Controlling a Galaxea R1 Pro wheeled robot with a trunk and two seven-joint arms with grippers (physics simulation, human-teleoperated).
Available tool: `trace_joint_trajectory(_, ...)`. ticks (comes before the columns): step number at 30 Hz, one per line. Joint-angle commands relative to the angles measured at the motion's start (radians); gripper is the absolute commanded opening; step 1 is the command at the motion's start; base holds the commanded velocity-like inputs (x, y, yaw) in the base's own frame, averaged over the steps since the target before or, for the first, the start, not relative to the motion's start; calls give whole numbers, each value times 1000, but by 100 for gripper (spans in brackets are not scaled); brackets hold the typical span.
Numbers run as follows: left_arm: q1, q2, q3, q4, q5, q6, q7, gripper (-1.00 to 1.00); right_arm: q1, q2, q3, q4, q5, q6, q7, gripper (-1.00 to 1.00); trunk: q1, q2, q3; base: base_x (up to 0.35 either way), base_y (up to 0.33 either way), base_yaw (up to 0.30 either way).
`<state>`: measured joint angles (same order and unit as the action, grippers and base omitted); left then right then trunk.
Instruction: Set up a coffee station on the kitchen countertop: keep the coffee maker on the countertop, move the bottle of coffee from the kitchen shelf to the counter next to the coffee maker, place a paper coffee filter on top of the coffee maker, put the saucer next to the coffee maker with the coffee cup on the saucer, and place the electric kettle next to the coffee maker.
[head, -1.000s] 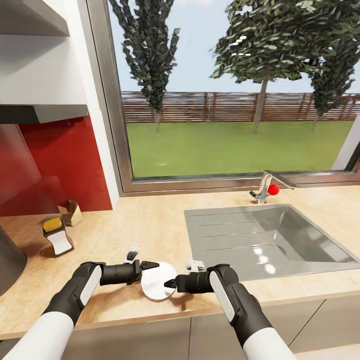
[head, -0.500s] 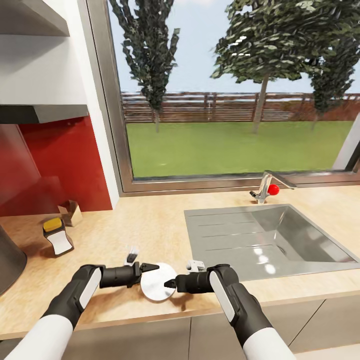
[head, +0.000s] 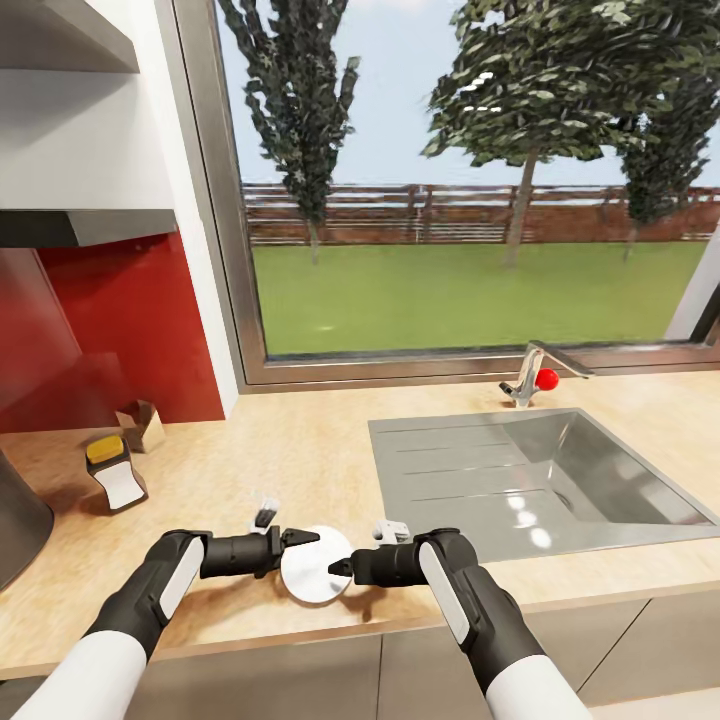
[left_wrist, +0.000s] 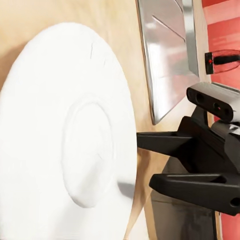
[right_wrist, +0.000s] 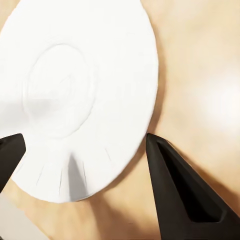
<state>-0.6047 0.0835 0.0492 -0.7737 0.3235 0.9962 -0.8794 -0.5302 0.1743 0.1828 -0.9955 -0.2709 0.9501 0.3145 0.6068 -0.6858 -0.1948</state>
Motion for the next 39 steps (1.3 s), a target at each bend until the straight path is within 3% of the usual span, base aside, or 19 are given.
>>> trace_joint_trajectory(1, 0, 0, 0, 1, -18, 1, -3, -100, -1, 0, 0, 0, 10, 4, 5, 100, 0, -1, -2, 0, 0, 0)
trace_joint_trajectory(32, -1, 5, 1, 1, -18, 2, -3, -100, -1, 0, 0, -3, 10, 4, 5, 100, 0, -1, -2, 0, 0, 0)
trace_joint_trajectory(39, -7, 19, 8, 0, -17, 3, -4, -100, -1, 0, -13, -15, 10, 4, 4, 100, 0, -1, -2, 0, 0, 0)
